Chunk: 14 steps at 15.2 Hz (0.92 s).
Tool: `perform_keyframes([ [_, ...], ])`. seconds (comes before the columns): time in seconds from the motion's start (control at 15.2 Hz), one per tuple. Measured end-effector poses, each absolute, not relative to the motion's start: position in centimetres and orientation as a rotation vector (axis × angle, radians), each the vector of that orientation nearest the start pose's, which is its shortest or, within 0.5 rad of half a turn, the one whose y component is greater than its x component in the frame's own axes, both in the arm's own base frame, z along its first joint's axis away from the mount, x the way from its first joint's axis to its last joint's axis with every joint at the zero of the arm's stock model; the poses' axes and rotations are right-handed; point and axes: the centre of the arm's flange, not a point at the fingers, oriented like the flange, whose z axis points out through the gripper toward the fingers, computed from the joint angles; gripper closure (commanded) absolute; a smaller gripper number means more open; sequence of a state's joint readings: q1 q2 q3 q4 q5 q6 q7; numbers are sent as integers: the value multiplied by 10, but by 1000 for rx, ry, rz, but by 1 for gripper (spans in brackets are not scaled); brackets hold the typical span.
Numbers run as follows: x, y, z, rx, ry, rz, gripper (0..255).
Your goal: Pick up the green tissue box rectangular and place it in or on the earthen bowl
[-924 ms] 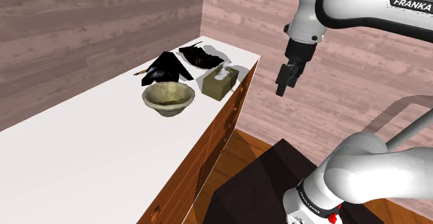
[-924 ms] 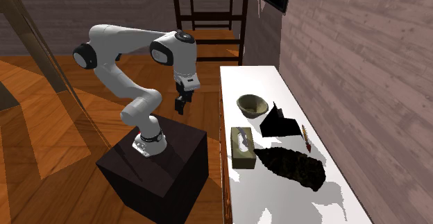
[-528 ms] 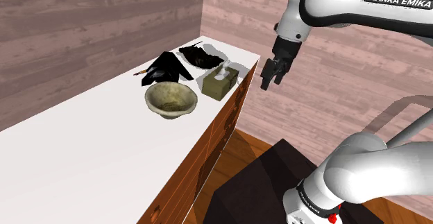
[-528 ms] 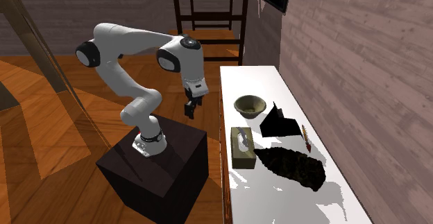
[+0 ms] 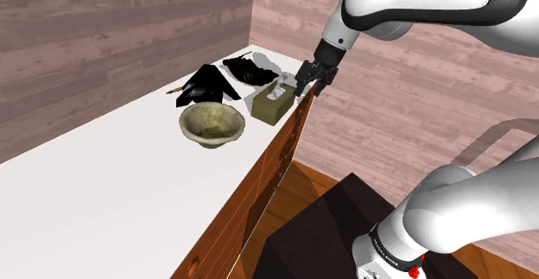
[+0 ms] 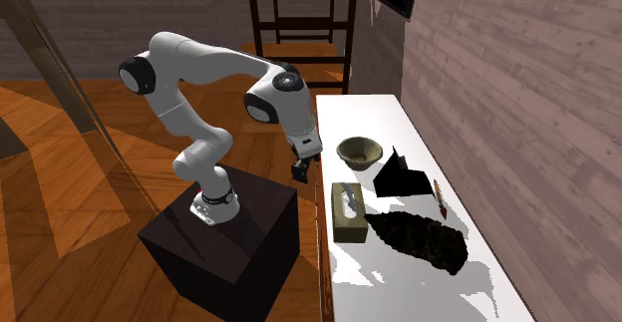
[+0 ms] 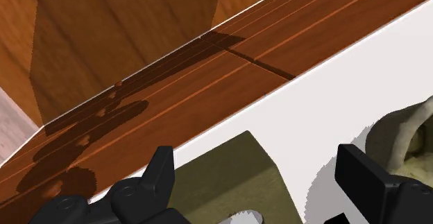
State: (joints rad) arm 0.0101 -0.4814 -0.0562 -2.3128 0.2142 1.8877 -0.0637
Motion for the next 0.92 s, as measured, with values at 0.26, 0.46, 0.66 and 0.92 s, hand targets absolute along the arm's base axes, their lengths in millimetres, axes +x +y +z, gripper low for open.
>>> perform_keyframes([
  [0.26, 454, -15, 530, -2836, 136, -191, 0],
  [0.46, 484, -25, 525, -2782, 191, -254, 0],
  [0.66, 494, -22, 514, -2767, 206, -271, 0],
  [0.92, 499, -14, 494, -2764, 208, -274, 0],
])
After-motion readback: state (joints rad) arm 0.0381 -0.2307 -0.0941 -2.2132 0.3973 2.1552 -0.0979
